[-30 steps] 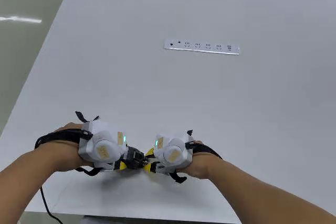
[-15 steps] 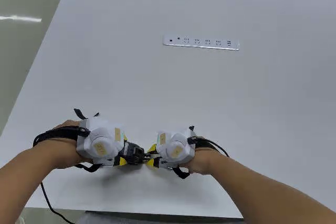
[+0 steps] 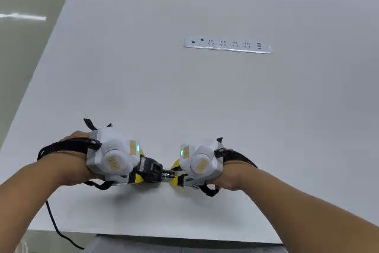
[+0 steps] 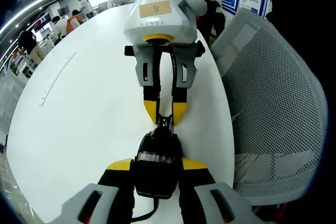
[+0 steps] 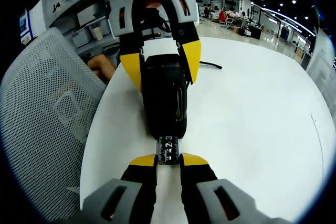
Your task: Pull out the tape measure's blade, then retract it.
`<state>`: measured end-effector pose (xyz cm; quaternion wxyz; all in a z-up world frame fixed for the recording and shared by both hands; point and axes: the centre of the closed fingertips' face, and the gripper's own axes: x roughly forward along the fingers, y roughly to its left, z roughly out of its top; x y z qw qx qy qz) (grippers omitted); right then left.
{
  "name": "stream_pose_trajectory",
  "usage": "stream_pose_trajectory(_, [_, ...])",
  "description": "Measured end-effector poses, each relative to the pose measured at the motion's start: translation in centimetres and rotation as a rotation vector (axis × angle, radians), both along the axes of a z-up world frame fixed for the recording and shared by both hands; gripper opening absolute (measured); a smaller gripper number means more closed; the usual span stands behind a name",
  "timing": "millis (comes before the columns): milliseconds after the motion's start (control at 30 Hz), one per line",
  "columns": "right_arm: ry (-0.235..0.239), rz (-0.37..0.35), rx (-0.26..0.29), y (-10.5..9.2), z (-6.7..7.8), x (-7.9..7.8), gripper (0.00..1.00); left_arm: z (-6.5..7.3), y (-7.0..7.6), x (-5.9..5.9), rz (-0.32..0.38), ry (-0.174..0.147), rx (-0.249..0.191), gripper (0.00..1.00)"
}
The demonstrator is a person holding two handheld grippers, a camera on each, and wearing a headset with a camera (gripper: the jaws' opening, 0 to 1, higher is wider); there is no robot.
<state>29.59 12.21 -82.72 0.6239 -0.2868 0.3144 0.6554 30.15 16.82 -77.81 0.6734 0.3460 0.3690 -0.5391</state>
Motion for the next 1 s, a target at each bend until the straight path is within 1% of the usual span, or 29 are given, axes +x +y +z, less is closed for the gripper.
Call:
stream_pose_trajectory(67, [0.006,-0.019,0.023,0.9,0.1,0.0,0.17,0.0,0.0,0.0,0.001,0.001,0.002,0.29])
stream_pose_trajectory(100, [0.002,-0.013,0.022,1.1,0.1,-0.1,0.16,0.0,0.0,0.0,0.001,0.001,0.002,0.29])
stream_pose_trajectory(133, [-0.023,0.009,0.026,1.3,0.1,-0.1,0.15,0.0,0.0,0.0,0.002,0.001,0.002,0.29])
stream_pose_trajectory(167, [-0.037,0.026,0.027,1.3,0.2,0.0,0.15,0.0,0.0,0.0,0.003,0.000,0.003,0.29])
stream_pose_trajectory(233, [-0.009,0.008,0.029,0.9,0.3,0.1,0.15,0.0,0.1,0.0,0.005,0.000,0.003,0.29])
stream_pose_trajectory(300, [-0.006,0.006,0.032,0.9,0.3,0.1,0.14,0.0,0.1,0.0,0.006,0.000,0.001,0.29])
stream_pose_trajectory(633, [-0.034,0.021,0.018,0.6,0.2,-0.2,0.14,0.0,0.1,-0.1,0.003,-0.003,0.002,0.29])
stream_pose_trajectory(800, [-0.030,0.009,0.008,-0.1,0.2,0.2,0.14,0.0,0.1,-0.1,0.012,0.001,-0.001,0.29])
stream_pose_trajectory(1000, [-0.024,0.002,0.005,-0.7,0.1,0.1,0.14,0.1,0.1,-0.1,0.011,0.003,-0.002,0.29])
